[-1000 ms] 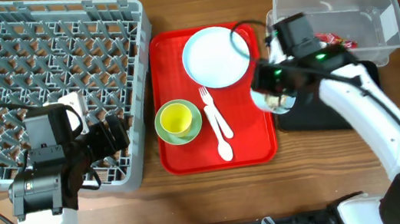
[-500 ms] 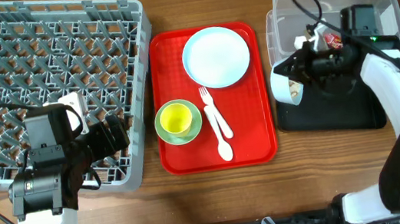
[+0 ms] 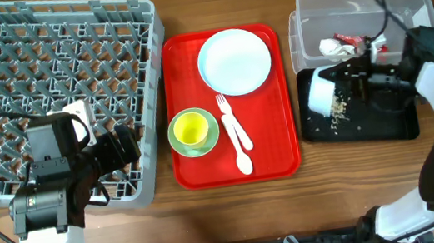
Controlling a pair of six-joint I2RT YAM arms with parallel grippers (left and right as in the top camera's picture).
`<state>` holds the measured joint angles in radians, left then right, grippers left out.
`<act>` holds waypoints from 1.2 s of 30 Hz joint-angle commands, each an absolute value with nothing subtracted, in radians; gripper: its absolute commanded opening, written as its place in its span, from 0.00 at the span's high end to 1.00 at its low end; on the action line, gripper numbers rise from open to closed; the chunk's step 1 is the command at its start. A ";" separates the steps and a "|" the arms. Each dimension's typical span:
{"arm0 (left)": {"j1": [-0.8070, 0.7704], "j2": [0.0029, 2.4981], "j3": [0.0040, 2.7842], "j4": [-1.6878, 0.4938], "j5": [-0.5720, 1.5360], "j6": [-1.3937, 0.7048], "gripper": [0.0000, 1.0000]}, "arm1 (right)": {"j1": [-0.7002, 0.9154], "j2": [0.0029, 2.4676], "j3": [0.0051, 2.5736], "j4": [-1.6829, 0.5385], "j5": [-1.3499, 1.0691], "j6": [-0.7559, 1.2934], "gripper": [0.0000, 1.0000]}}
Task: Sort waste into correct bins and load items into the dishwasher rack
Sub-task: 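Tip the bowl over the black tray to dump the rice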
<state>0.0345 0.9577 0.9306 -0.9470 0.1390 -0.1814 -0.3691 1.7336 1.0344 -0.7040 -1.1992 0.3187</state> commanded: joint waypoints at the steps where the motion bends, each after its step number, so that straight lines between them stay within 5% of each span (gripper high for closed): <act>1: 0.030 0.959 0.949 -0.948 0.137 -0.191 0.00 | -0.430 1.742 1.028 -0.699 -1.374 0.262 0.96; 36: 0.030 0.959 0.949 -0.948 0.137 -0.191 0.00 | -0.555 1.744 1.023 -0.502 -1.579 0.697 0.96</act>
